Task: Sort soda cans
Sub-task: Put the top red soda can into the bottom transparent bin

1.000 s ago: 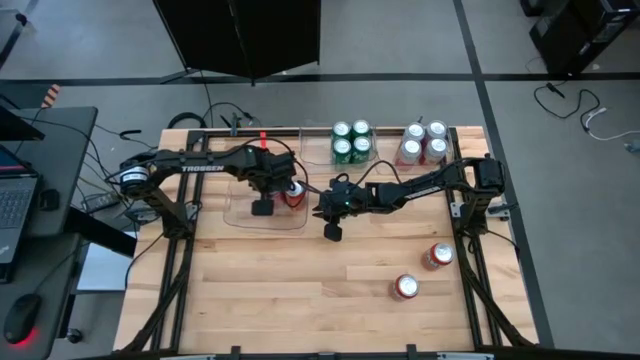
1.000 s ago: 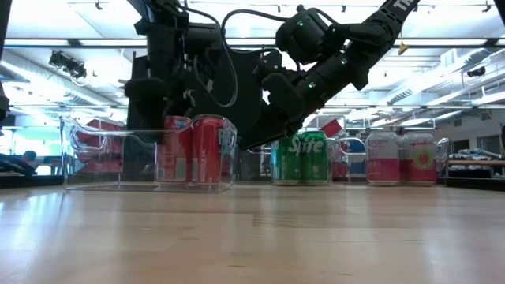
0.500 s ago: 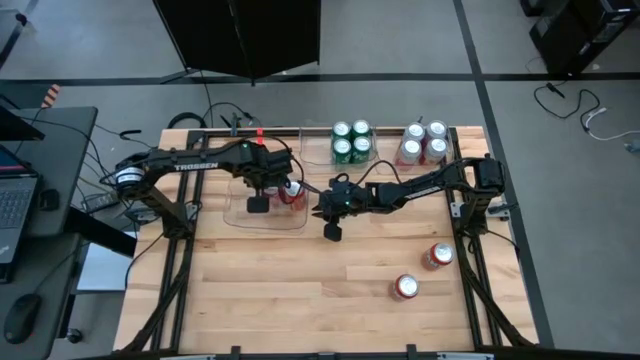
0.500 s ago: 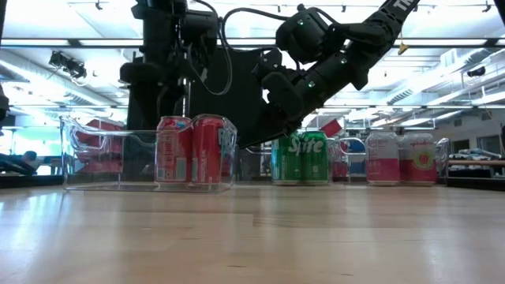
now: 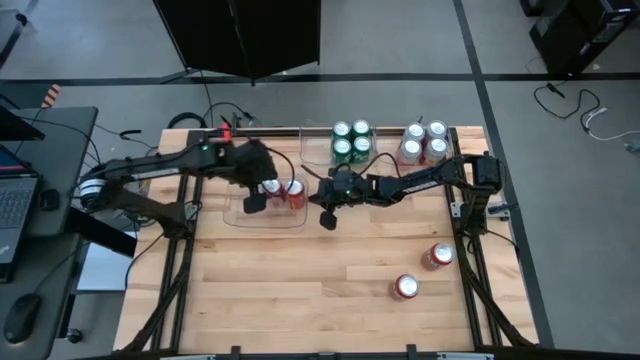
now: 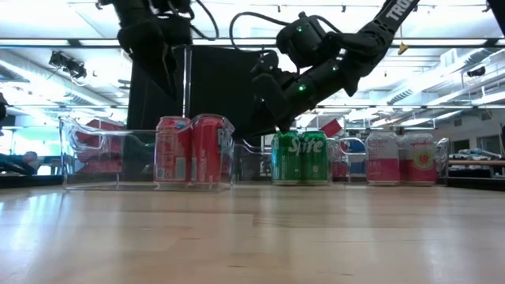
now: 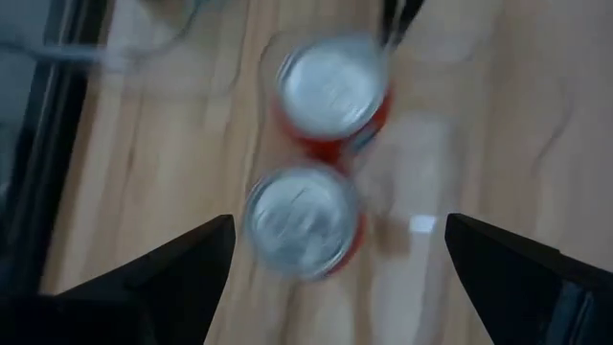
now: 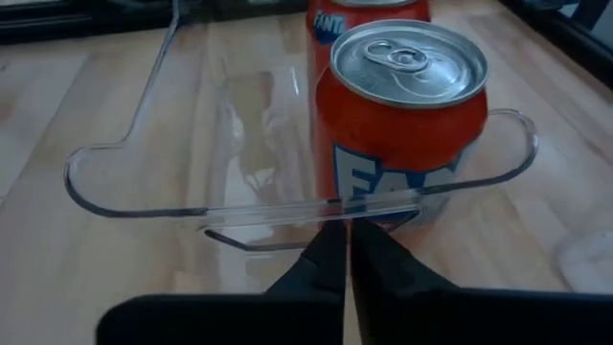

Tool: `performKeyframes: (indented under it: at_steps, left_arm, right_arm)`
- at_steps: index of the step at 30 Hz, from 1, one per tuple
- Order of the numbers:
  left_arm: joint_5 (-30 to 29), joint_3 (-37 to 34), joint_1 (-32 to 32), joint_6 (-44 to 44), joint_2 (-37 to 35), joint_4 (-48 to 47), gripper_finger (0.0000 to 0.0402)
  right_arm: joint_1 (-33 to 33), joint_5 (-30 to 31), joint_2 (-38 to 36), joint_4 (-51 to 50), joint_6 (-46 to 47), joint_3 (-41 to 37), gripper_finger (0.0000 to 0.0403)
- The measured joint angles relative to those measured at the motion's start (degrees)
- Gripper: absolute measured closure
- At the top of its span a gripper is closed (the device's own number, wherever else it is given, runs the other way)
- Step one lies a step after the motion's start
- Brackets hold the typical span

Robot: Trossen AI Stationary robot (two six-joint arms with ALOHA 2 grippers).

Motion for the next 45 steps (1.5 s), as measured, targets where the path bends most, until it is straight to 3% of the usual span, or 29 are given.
performKeyframes:
  at_steps: [11, 19, 26, 33, 40, 45]
  left_arm:
    - [7.98, -21.57, -2.3, -6.51, -17.16, 28.46, 0.0021]
    - [14.92, -31.2, -6.62, -12.8, -19.84, 52.37, 0.0021]
    - [13.35, -34.28, -10.06, -16.07, -15.16, 62.93, 0.0021]
    - [9.42, -34.28, -12.96, -15.19, -9.8, 72.51, 0.005]
    - [7.56, -34.26, -14.22, -13.98, -6.79, 77.9, 0.0126]
    - [6.9, -34.26, -14.27, -13.96, -6.68, 77.5, 0.0184]
  right_arm:
    - [-3.03, 0.04, -0.03, 4.39, -1.7, 0.07, 0.0401]
    - [-5.21, -5.47, -1.83, 1.39, -2.32, 0.07, 0.0401]
    - [-0.38, -5.79, -13.86, -19.3, -7.65, 0.09, 0.0402]
    - [10.64, -5.76, -26.77, -39.67, -3.66, 0.1, 0.0402]
    - [22.41, 3.72, -37.94, -58.75, 15.8, 0.09, 0.0394]
    - [28.92, 6.74, -42.35, -72.82, 33.36, 0.09, 0.0349]
